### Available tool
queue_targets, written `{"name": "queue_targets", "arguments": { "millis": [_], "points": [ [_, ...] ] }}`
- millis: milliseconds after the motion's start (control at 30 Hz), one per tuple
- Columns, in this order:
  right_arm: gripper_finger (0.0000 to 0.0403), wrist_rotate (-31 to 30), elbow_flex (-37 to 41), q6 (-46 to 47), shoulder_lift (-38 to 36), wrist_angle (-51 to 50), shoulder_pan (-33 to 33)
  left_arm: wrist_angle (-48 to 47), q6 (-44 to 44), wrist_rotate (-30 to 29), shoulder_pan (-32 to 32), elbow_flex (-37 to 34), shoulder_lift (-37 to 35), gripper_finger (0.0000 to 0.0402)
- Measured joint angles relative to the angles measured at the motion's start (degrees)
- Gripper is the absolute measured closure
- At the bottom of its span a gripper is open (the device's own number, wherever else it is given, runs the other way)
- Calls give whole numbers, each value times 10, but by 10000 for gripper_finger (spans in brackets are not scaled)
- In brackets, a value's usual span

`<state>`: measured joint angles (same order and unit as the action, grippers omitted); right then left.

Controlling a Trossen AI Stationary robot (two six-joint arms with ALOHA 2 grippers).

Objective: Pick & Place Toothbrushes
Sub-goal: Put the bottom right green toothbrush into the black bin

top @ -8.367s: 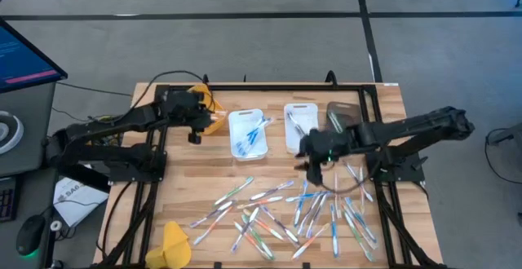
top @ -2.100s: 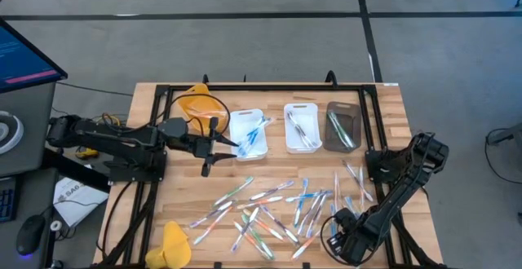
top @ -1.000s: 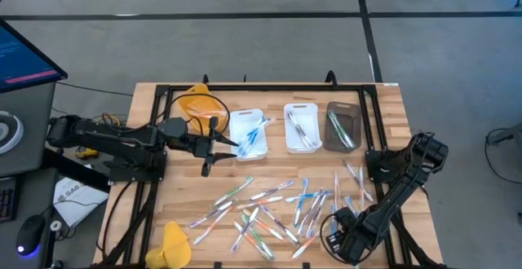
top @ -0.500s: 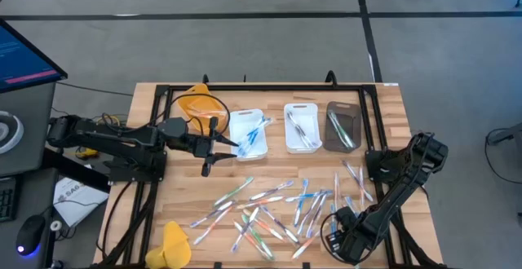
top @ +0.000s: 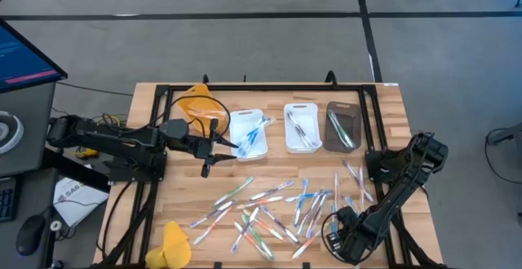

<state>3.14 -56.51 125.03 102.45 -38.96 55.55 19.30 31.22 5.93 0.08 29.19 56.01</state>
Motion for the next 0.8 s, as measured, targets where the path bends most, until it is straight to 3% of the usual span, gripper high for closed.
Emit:
{"name": "queue_targets", "arguments": {
  "millis": [233, 800],
  "points": [
    [389, -1, 0, 0, -1, 2, 0, 1, 0, 0, 0, 0, 0, 260],
    [401, -4, -17, -3, 1, -2, -2, 2, 0, 0, 0, 0, 0, 260]
  ]
}}
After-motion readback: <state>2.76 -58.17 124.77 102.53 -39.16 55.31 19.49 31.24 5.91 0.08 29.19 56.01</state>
